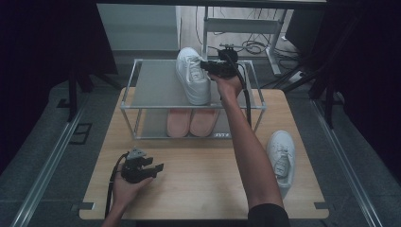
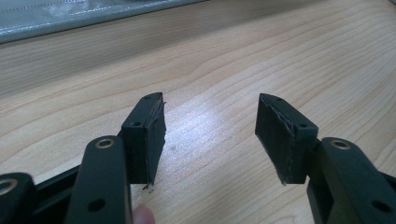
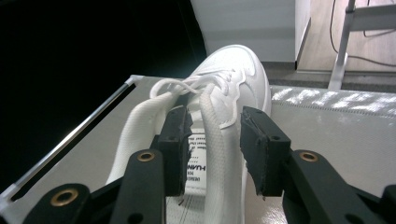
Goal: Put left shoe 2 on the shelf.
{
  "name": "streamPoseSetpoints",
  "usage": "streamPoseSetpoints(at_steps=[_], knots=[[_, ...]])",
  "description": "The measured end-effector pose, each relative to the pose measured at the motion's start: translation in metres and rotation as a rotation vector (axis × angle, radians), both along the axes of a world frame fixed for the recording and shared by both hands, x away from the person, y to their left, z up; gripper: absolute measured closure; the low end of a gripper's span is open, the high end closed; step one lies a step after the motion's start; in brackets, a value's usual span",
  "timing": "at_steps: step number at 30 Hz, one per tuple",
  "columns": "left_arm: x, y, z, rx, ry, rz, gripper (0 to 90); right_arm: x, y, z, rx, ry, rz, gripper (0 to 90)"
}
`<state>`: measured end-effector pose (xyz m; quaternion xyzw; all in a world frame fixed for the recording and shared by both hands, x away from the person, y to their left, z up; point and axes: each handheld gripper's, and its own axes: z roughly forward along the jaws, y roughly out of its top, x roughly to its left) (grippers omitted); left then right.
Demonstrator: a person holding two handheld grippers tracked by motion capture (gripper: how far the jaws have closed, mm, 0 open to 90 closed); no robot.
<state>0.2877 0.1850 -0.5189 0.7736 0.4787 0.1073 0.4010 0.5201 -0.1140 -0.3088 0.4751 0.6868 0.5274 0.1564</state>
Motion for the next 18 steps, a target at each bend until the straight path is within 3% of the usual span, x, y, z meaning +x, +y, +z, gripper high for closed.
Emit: streamPoseSetpoints(at_steps=[6,14,18], knots=[[-0.001,0.000,0.002,0.000,-0.006,0.001,43.1,-0.016,-0.009,0.005,-0.020,-0.034,0.021,65.2],[-0.002,0.000,0.005,-0.006,-0.011,0.007,43.0,-0.036,-0.026,0.000,-0.029,-0.046,0.033,77.2],[-0.003,-0.002,0.005,0.001,-0.009,0.001,43.0,-0.046,-0.032,-0.006,-0.067,-0.041,0.029,81.3]])
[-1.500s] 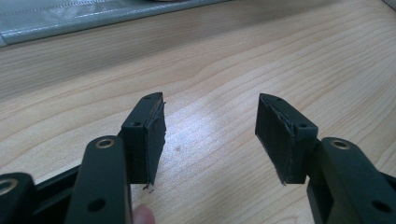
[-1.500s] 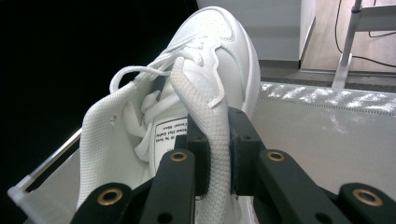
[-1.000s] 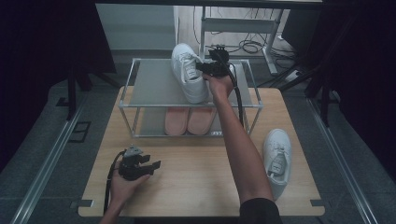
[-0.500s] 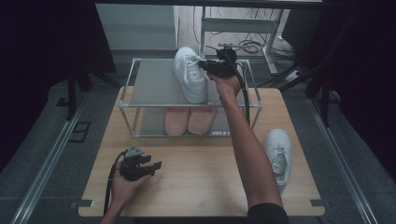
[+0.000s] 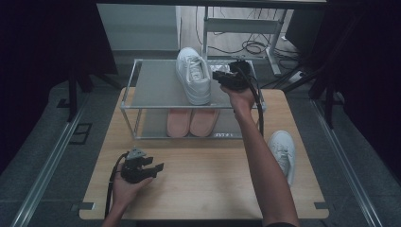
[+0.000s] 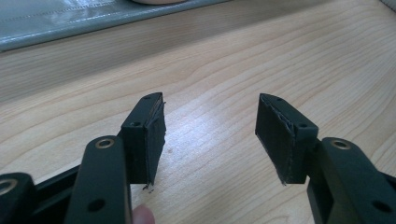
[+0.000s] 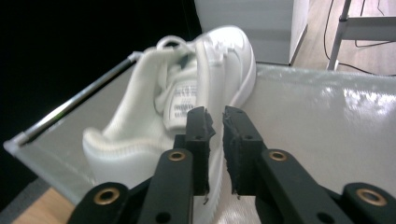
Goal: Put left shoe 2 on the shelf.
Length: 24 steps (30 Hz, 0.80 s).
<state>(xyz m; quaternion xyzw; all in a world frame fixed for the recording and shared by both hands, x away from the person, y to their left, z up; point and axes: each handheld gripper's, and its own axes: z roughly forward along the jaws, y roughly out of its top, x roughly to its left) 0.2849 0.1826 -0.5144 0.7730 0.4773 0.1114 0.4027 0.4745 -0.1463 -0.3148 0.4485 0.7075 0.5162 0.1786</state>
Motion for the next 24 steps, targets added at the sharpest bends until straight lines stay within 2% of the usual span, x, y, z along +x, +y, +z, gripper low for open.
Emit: streamPoseSetpoints(at_steps=[9,24], knots=[[0.000,-0.003,-0.002,0.007,0.005,-0.006,42.9,-0.012,-0.011,-0.018,-0.022,0.017,0.015,89.2],[0.000,-0.003,-0.002,0.015,0.007,-0.011,42.9,-0.013,-0.011,-0.040,-0.040,0.052,0.037,89.6]])
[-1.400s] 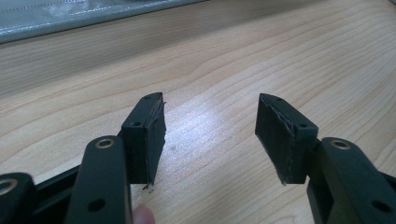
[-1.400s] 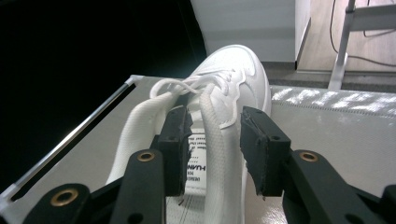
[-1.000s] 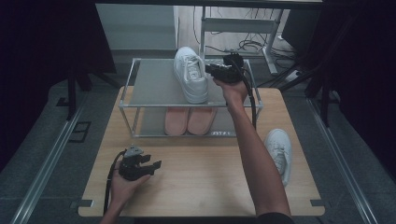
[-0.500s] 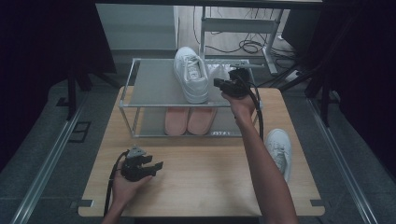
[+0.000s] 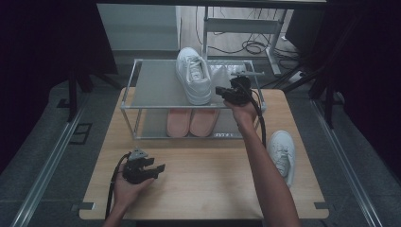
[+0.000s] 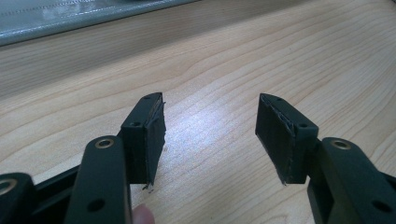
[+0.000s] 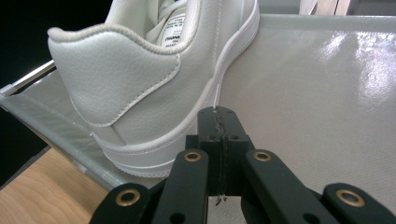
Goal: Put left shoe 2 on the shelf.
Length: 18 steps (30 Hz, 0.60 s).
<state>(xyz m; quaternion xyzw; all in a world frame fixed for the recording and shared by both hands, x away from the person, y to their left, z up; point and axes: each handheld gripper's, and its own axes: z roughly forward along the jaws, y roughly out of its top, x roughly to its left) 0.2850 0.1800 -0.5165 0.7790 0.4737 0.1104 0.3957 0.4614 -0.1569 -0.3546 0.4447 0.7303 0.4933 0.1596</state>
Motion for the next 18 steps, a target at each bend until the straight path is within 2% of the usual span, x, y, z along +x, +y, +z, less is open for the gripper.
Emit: streamPoseSetpoints(at_steps=[18], knots=[[-0.001,0.000,0.001,-0.005,-0.001,0.004,42.9,0.002,0.011,-0.009,0.014,0.018,0.023,89.8]])
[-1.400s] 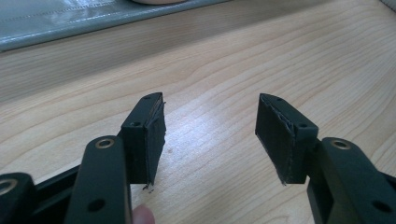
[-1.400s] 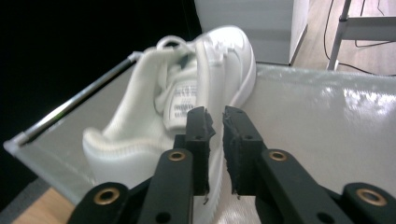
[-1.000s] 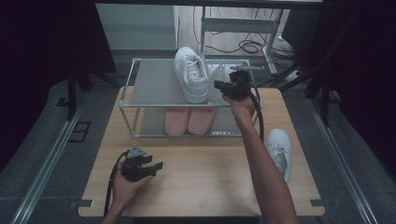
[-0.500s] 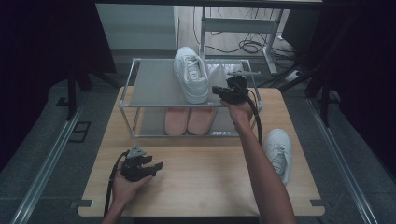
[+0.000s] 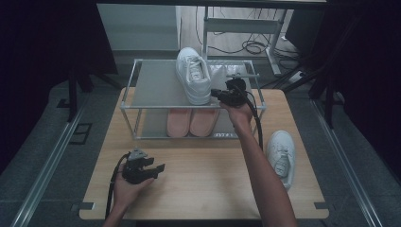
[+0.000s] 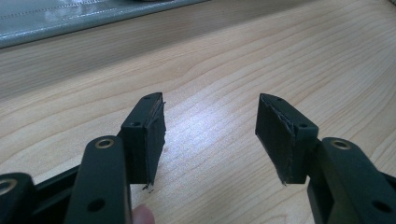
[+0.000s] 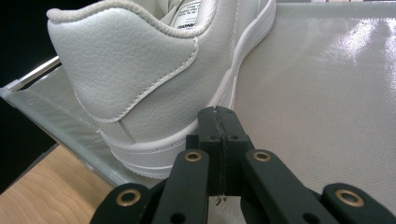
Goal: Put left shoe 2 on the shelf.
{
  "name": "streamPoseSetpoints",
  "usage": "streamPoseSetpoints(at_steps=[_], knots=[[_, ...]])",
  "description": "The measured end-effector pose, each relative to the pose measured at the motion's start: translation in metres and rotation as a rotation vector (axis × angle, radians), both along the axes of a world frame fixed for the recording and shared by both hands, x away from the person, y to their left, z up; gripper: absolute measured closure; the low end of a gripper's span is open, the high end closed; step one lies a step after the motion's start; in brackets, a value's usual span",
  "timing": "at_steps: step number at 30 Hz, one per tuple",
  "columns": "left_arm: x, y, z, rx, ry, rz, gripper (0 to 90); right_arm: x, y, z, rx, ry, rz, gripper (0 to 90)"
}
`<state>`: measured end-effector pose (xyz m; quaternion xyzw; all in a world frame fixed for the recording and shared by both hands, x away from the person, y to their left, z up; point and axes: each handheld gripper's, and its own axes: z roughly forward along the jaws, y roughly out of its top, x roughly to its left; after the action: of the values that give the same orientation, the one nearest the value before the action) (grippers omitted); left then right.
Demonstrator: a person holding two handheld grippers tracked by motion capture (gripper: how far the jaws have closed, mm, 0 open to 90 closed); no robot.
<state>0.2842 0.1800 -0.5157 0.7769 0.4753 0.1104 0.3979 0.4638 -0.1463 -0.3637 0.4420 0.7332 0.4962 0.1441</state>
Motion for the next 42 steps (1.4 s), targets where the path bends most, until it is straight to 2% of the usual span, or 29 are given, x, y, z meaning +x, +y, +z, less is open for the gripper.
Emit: streamPoseSetpoints(at_steps=[6,14,34,42], knots=[[0.000,0.000,0.000,-0.001,0.002,0.001,42.9,-0.001,0.000,0.001,0.013,0.004,0.002,89.9],[0.000,0.000,0.000,0.004,-0.001,0.000,42.9,-0.002,0.003,0.003,0.005,-0.002,0.006,90.0],[0.001,0.001,0.000,0.003,-0.003,-0.001,42.9,-0.006,0.032,0.007,0.016,-0.012,0.075,90.0],[0.001,-0.002,0.000,0.005,-0.002,-0.006,42.8,-0.007,0.034,0.007,0.014,-0.015,0.070,89.9]])
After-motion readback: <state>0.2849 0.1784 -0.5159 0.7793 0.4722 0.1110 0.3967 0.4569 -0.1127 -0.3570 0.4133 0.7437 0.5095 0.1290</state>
